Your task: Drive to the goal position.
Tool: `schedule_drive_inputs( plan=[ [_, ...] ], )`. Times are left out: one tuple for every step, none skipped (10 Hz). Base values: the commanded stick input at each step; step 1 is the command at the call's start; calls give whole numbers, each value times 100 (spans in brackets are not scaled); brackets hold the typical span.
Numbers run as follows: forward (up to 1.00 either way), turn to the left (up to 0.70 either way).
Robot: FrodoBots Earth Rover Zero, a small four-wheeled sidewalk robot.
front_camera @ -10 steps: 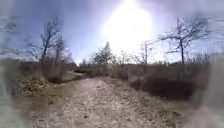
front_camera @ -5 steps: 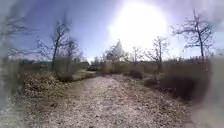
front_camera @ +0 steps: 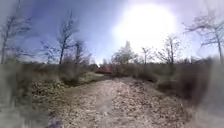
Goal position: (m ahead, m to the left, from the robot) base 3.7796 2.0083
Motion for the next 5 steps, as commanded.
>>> schedule_drive_inputs(
  plan=[
    [70, -10],
    [70, -4],
    [70, 0],
    [70, 0],
    [70, -2]
  ],
)
